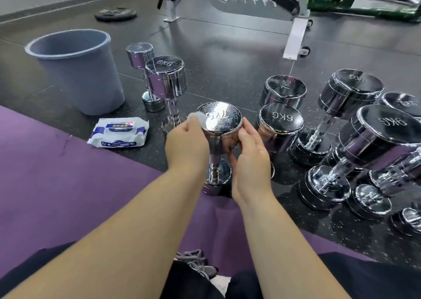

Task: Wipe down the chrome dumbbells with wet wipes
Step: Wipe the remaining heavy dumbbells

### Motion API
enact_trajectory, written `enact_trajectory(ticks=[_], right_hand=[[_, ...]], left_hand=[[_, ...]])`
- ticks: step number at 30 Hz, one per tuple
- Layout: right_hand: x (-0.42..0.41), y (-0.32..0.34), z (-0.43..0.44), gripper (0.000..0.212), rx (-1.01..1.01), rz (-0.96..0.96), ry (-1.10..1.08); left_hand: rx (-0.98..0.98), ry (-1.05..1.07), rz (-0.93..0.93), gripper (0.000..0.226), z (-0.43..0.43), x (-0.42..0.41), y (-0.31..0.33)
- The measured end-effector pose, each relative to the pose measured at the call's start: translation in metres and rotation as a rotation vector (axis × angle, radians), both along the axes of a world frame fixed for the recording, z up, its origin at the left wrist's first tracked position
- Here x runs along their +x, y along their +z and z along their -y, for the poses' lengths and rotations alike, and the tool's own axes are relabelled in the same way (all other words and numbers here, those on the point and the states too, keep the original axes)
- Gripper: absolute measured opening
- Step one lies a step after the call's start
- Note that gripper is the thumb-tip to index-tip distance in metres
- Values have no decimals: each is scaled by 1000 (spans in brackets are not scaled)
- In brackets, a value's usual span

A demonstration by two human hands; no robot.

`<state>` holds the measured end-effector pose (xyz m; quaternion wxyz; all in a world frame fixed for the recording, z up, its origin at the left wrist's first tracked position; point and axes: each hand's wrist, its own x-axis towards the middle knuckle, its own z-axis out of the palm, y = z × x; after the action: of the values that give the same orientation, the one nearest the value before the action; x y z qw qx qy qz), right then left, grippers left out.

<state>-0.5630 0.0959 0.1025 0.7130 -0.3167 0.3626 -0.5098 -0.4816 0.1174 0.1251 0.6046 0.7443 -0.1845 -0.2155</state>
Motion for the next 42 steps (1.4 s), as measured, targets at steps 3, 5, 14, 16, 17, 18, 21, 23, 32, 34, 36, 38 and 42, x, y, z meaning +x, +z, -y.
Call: enact_trajectory(ticks=[3, 5, 14, 16, 17, 18, 21, 23, 32, 34, 36, 38, 42], right_hand=[[1, -5, -1, 33, -16, -1, 3], [1, -8, 3, 33, -9, 38, 28], [1, -20, 21, 39, -53, 20, 116], [1, -21, 22, 39, -53, 25, 119], [1, -22, 23, 38, -49, 23, 119], [1, -22, 24, 37, -41, 23, 119], [4, -22, 24, 36, -18, 41, 107], [5, -21, 25, 34, -24, 32, 106], [1, -23, 21, 38, -15, 6, 122], [-2, -23, 19, 36, -8, 20, 129], [-3, -24, 18, 36, 18, 18, 122], [-1, -27, 20, 37, 30, 14, 112], [3, -29, 23, 37, 45, 5, 85]], left_hand=[[-35, -90, -256, 28, 22, 28, 4], [-93, -145, -414, 16, 30, 36, 3], [-36, -305, -417, 36, 19, 41, 7], [-104, -180, -279, 16, 26, 35, 5], [-130, -158, -200, 14, 26, 31, 2], [-125, -132, -153, 17, 23, 26, -3], [-50, 24, -238, 34, 11, 18, -26], [-55, 72, -275, 37, 6, 15, -34], [87, -125, -258, 35, -17, -2, -41], [84, -168, -335, 23, -16, -10, -44], [41, -128, -369, 31, -15, -14, -43], [-53, -113, -450, 30, -15, -16, -38], [-175, -70, -688, 32, -4, -5, -25]])
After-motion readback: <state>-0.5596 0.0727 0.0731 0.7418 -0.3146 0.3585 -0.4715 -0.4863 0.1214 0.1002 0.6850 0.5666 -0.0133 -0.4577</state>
